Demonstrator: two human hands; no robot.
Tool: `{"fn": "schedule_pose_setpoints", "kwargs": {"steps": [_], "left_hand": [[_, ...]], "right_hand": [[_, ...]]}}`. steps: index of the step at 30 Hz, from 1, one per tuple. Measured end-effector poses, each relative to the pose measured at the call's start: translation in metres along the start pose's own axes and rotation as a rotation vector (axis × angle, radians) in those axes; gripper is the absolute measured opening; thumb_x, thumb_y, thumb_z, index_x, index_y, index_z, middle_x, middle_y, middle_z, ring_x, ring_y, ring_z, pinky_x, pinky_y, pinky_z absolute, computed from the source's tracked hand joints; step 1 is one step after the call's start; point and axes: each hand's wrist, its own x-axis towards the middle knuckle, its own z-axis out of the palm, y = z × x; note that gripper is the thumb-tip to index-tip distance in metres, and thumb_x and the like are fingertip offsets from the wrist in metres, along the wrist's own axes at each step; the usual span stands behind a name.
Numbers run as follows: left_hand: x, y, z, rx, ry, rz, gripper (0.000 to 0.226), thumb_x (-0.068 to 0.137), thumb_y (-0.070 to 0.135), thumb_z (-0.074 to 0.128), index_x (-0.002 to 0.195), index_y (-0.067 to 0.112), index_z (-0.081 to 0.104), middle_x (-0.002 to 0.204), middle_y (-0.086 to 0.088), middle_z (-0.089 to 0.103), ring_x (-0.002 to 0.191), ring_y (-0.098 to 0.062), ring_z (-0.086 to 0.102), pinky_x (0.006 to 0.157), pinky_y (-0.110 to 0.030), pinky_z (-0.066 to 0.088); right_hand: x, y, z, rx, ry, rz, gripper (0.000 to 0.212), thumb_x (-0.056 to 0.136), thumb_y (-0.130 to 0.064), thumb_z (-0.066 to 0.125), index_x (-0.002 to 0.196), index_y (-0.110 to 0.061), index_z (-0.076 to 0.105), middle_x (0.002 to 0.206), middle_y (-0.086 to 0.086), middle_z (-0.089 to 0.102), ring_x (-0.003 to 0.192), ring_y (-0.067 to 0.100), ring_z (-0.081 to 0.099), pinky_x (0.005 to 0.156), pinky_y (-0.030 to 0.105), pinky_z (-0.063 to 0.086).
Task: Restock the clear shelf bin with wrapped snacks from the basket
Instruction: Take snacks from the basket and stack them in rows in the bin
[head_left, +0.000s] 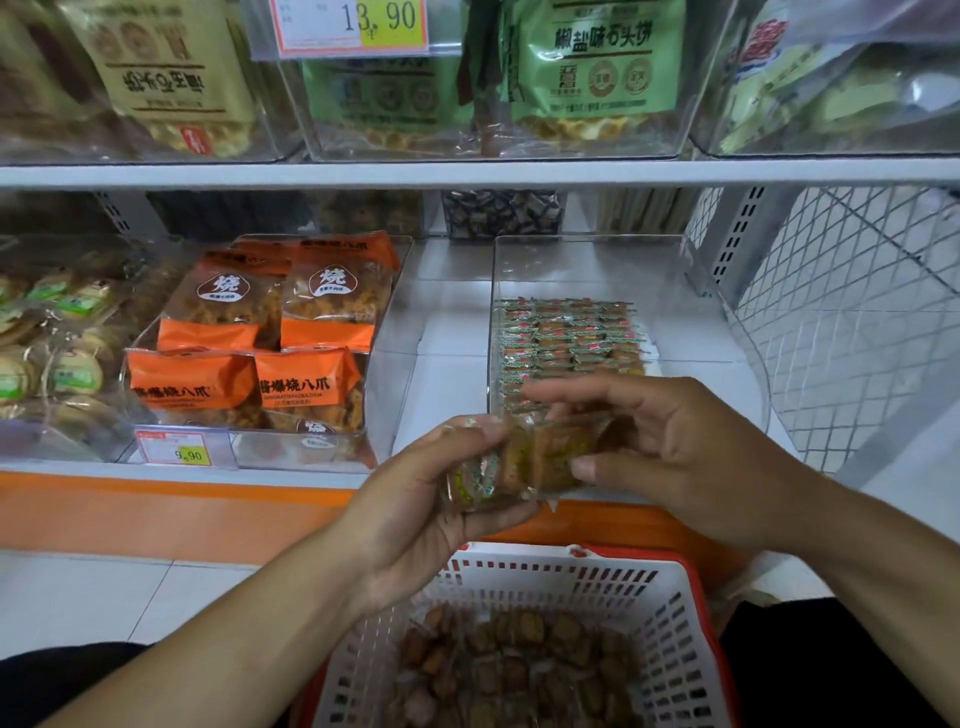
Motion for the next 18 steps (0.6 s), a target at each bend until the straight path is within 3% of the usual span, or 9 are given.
{"fn": "schedule_pose_setpoints", "kwargs": {"steps": [3, 5, 7, 9, 12, 16, 18], "left_hand": [[-0.004, -0.003, 0.006, 0.142, 0.003, -0.054, 0.028, 0.074, 0.027, 0.080, 0.099, 0.014, 0.077, 0.102, -0.015, 0.074, 0.087, -0.026, 0.075, 0.066, -0.034, 0.062], [-0.005, -0.005, 0.008, 0.190, -0.003, -0.101, 0.027, 0.072, 0.035, 0.078, 0.093, 0.018, 0.080, 0.099, -0.012, 0.076, 0.082, -0.022, 0.076, 0.063, -0.030, 0.062], [-0.004, -0.004, 0.007, 0.202, -0.060, -0.139, 0.028, 0.076, 0.036, 0.083, 0.098, 0.020, 0.081, 0.109, -0.010, 0.076, 0.089, -0.020, 0.075, 0.070, -0.030, 0.062], [-0.003, -0.001, 0.004, 0.187, -0.138, -0.130, 0.026, 0.078, 0.023, 0.085, 0.103, 0.019, 0.080, 0.112, -0.010, 0.074, 0.094, -0.020, 0.073, 0.076, -0.027, 0.061], [-0.002, 0.005, 0.002, 0.208, -0.215, -0.032, 0.041, 0.073, -0.006, 0.076, 0.106, 0.019, 0.077, 0.107, -0.015, 0.071, 0.098, -0.026, 0.071, 0.075, -0.025, 0.059], [-0.002, 0.007, 0.003, 0.244, -0.135, 0.067, 0.034, 0.076, -0.002, 0.072, 0.106, 0.012, 0.065, 0.082, -0.011, 0.069, 0.066, -0.017, 0.067, 0.053, -0.024, 0.053], [-0.002, 0.006, 0.002, 0.269, -0.117, 0.057, 0.030, 0.077, 0.005, 0.074, 0.104, 0.012, 0.064, 0.081, -0.012, 0.068, 0.062, -0.018, 0.064, 0.049, -0.023, 0.049]], "right_hand": [[0.002, -0.001, -0.003, -0.067, -0.141, 0.051, 0.056, 0.081, -0.005, 0.077, 0.128, -0.033, 0.066, 0.124, -0.013, 0.068, 0.122, 0.010, 0.062, 0.105, 0.036, 0.051], [0.002, 0.000, -0.004, -0.064, -0.206, 0.098, 0.059, 0.080, 0.000, 0.080, 0.130, -0.028, 0.064, 0.126, -0.016, 0.067, 0.124, 0.008, 0.061, 0.106, 0.032, 0.049], [0.003, 0.003, -0.007, -0.099, -0.258, 0.138, 0.063, 0.079, -0.005, 0.082, 0.134, -0.026, 0.061, 0.131, -0.017, 0.065, 0.126, 0.004, 0.058, 0.107, 0.027, 0.047], [0.003, 0.005, -0.011, -0.067, -0.249, 0.182, 0.065, 0.078, -0.011, 0.082, 0.137, -0.025, 0.059, 0.132, -0.013, 0.066, 0.125, 0.004, 0.059, 0.104, 0.023, 0.048], [0.003, 0.006, -0.016, 0.217, -0.181, 0.231, 0.060, 0.077, -0.007, 0.076, 0.134, -0.018, 0.061, 0.127, 0.001, 0.070, 0.121, 0.014, 0.063, 0.097, 0.023, 0.051], [0.003, 0.008, -0.015, 0.386, -0.135, 0.240, 0.056, 0.072, -0.002, 0.077, 0.124, -0.018, 0.066, 0.113, 0.005, 0.072, 0.110, 0.021, 0.068, 0.091, 0.028, 0.055], [0.002, 0.007, -0.015, 0.360, -0.137, 0.227, 0.061, 0.070, -0.002, 0.080, 0.126, -0.020, 0.065, 0.114, 0.006, 0.072, 0.106, 0.026, 0.069, 0.089, 0.031, 0.057]]}}
